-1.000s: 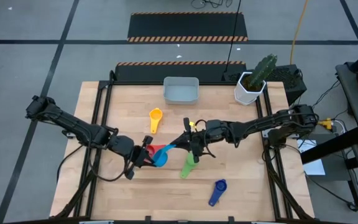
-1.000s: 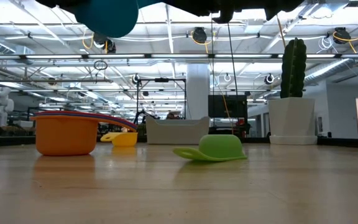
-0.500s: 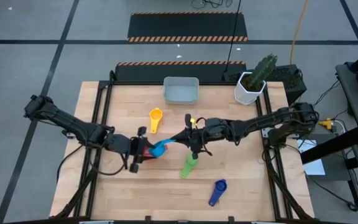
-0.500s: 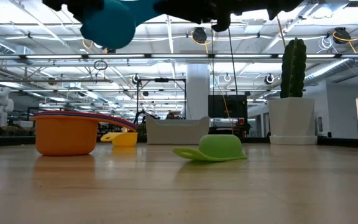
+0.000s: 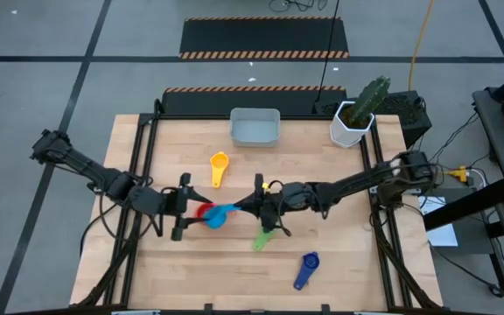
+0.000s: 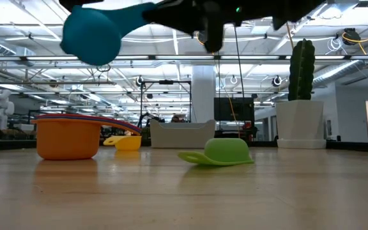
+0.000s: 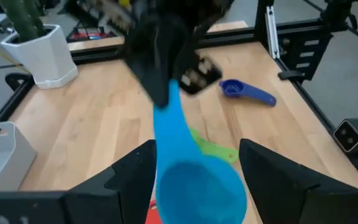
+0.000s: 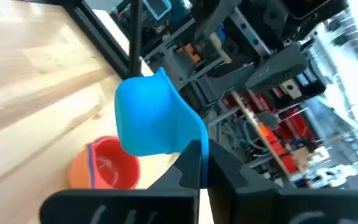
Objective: Nest measuring cups in basket
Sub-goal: Stack the light blue measuring cup into the red measuring cup
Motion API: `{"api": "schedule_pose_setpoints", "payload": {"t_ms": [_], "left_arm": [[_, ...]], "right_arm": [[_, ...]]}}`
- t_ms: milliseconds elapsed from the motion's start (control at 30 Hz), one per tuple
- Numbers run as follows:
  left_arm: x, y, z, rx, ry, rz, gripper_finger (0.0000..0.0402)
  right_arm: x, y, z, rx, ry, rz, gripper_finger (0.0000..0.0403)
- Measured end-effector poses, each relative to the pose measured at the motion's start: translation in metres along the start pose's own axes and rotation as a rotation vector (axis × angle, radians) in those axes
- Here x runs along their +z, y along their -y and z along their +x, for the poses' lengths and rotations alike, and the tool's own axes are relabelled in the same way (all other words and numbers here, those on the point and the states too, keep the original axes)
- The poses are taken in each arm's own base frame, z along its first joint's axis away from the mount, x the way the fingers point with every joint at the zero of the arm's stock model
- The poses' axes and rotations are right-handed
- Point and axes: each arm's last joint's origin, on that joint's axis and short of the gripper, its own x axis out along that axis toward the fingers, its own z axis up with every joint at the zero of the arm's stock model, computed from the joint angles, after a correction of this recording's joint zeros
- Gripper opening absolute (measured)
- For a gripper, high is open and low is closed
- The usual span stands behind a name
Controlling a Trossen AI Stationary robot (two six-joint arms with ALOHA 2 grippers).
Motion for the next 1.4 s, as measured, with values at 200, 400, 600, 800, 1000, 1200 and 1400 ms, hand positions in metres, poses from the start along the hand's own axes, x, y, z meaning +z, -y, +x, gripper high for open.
{"api": "schedule_pose_setpoints", "payload": {"t_ms": [200,400,600,800,1000,1200,1400], "left_arm": [[0.000,0.004,-0.003,0.034,0.011,-0.011,0.0232],[0.000,0.008,-0.004,0.039,0.016,-0.017,0.0232],[-0.001,0.012,-0.006,0.040,0.021,-0.018,0.0232],[-0.001,0.017,-0.009,0.039,0.028,-0.026,0.0232],[-0.001,0.020,-0.011,0.046,0.034,-0.020,0.0232],[-0.001,0.020,-0.011,0.047,0.035,-0.004,0.0232],[0.001,0.020,-0.011,0.045,0.053,-0.001,0.0232]], "right_arm": [[-0.021,-0.012,0.019,-0.078,0.033,-0.057,0.0000],[-0.040,-0.019,0.028,-0.062,0.052,-0.092,0.0000],[-0.056,-0.014,0.031,-0.039,0.082,-0.081,0.0000],[-0.071,-0.014,0.034,-0.018,0.081,-0.059,0.0000],[-0.076,-0.017,0.037,-0.003,0.093,-0.058,0.0000],[-0.076,-0.016,0.037,-0.004,0.093,-0.032,0.0000],[-0.076,-0.017,0.038,-0.001,0.091,-0.022,0.0000]]}}
